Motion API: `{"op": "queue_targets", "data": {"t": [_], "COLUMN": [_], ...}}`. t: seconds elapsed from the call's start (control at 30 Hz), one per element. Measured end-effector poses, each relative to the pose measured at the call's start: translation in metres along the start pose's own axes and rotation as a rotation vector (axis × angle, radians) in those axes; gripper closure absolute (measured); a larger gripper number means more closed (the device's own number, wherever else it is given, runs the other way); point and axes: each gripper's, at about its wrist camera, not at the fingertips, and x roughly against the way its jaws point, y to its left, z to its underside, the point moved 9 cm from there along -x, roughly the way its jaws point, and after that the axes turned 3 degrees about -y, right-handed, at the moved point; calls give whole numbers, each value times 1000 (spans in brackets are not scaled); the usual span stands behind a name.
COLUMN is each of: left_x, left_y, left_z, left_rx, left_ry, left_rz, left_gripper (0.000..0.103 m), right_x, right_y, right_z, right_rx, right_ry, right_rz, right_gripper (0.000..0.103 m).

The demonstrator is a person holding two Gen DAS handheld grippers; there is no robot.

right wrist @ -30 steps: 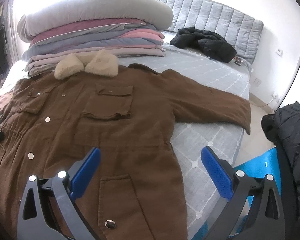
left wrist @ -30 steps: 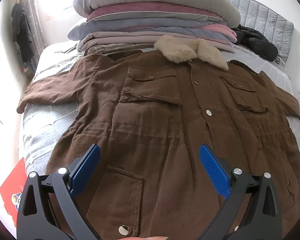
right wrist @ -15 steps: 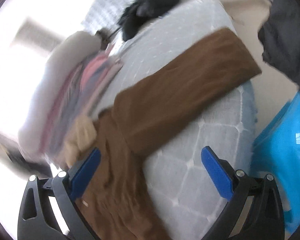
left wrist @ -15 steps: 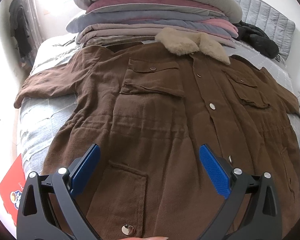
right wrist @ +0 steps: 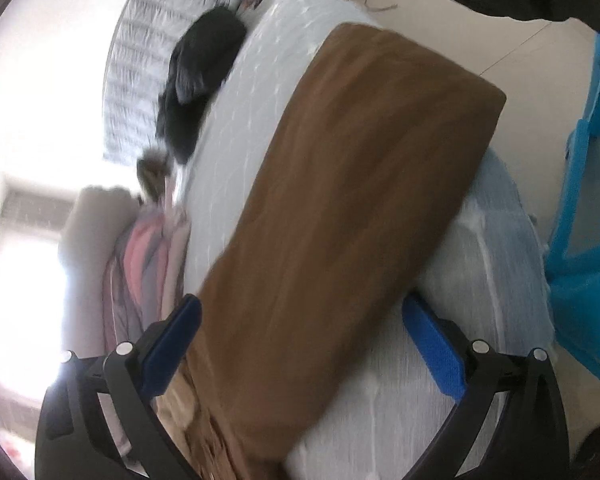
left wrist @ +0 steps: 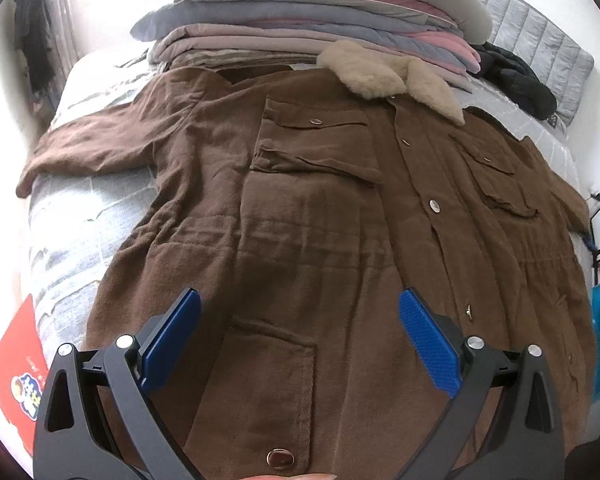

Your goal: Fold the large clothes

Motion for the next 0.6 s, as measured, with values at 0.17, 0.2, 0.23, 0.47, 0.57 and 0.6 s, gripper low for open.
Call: {"op": "queue_targets", "data": {"t": [0.17,0.2,0.23,0.47,0.57,0.6], "left_x": [1,0,0,-2,-2,-2], "left_y": [0,0,0,0,0,0], "left_z": [0,1,0,0,0,0], "left_rx": [-3,-3,-4,-1,-1,-1], "left_ry": [-2,0,2,9,8,7], "left_rz": [5,7,9,10,9,10], "left_gripper": [8,8,8,8,8,8], "right_x": [-3,-2,-4,17,42,42], "right_y": [1,2,5,47,93,110], "right_z": [-35,-41,-43,-41,-30,-28], "right_rx": [-56,-52,-43,187,318,352], "right_ry": [-132,-151,-157,-187,-230,-235], "right_rz": [-82,-107,-117,-140,-199,-214], "right_gripper": [6,10,19,95,95,95]}}
